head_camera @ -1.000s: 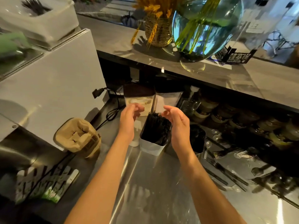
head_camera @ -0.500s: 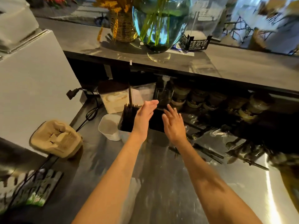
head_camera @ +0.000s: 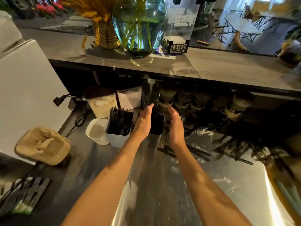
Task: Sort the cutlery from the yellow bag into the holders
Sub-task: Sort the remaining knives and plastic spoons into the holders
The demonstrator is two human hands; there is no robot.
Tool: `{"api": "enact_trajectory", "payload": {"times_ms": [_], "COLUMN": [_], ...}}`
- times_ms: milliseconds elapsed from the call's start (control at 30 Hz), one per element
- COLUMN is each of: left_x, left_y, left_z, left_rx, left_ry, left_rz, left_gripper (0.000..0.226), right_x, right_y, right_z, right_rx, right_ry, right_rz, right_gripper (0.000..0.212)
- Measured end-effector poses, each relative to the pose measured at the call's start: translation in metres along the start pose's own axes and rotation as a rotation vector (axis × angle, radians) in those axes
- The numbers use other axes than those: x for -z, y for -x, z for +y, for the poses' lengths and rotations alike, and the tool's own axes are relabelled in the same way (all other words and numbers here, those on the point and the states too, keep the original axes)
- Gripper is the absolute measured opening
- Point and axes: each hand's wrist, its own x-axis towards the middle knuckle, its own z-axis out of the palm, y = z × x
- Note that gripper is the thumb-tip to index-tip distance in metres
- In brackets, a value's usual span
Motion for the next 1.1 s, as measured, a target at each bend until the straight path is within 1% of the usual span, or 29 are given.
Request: {"api": "enact_trajectory", "payload": {"times_ms": [67, 100, 167, 233, 300, 367, 433, 500, 567, 633, 733, 800, 867, 933, 1000, 1100], "left_x": [-0.010, -0.013, -0.016, -0.015, -0.012, -0.006, 0.000, 0.005, 0.008, 0.007, 0.002, 0.003, 0.005, 0.006, 0.007, 0.014], "left_y": [-0.012, -0.017, -0.026, -0.030, -0.029, -0.029, -0.027, -0.027, -0.027, -0.028, -0.031, -0.034, -0.038, -0.041, -0.039, -0.035], "left_z": [0.000, -0.004, -0.013, -0.019, -0.018, -0.017, -0.016, -0.010, -0.001, 0.001, -0.012, -0.019, -0.020, -0.021, -0.021, -0.010], "left_rx": [0.015, 0.002, -0.041, -0.075, -0.098, -0.117, -0.139, -0.159, -0.177, -0.165, -0.054, 0.014, 0.008, -0.027, -0.051, -0.151], "left_ry": [-0.177, -0.266, -0.380, -0.387, -0.381, -0.405, -0.426, -0.369, -0.325, -0.326, -0.428, -0.444, -0.468, -0.534, -0.540, -0.443], "left_rz": [-0.033, -0.016, 0.092, 0.187, 0.215, 0.255, 0.341, 0.434, 0.494, 0.480, 0.345, 0.293, 0.273, 0.247, 0.275, 0.462], "left_gripper": [0.049, 0.045, 0.032, 0.021, 0.019, 0.018, 0.017, 0.017, 0.017, 0.015, 0.012, 0.014, 0.018, 0.016, 0.012, 0.015], "right_x": [0.010, 0.014, 0.023, 0.032, 0.039, 0.043, 0.047, 0.051, 0.052, 0.052, 0.048, 0.046, 0.045, 0.044, 0.042, 0.041], "right_y": [0.001, 0.002, 0.005, 0.008, 0.010, 0.010, 0.007, 0.002, -0.003, -0.007, -0.011, -0.013, -0.016, -0.018, -0.018, -0.019], "right_z": [-0.001, 0.000, 0.004, 0.006, 0.004, -0.001, -0.005, -0.007, -0.008, -0.008, -0.006, -0.003, -0.003, -0.003, -0.005, -0.006], "right_rx": [-0.031, -0.040, -0.052, -0.054, -0.047, -0.043, -0.042, -0.037, -0.042, -0.053, -0.065, -0.073, -0.081, -0.090, -0.098, -0.104], "right_ry": [-0.047, -0.056, -0.051, -0.054, -0.076, -0.089, -0.094, -0.101, -0.120, -0.135, -0.123, -0.119, -0.124, -0.137, -0.153, -0.163], "right_rz": [0.020, 0.024, 0.029, 0.036, 0.043, 0.050, 0.047, 0.046, 0.043, 0.039, 0.030, 0.021, 0.014, 0.018, 0.022, 0.018], "right_gripper": [0.067, 0.066, 0.064, 0.056, 0.048, 0.044, 0.041, 0.039, 0.038, 0.035, 0.034, 0.035, 0.035, 0.034, 0.034, 0.035]}}
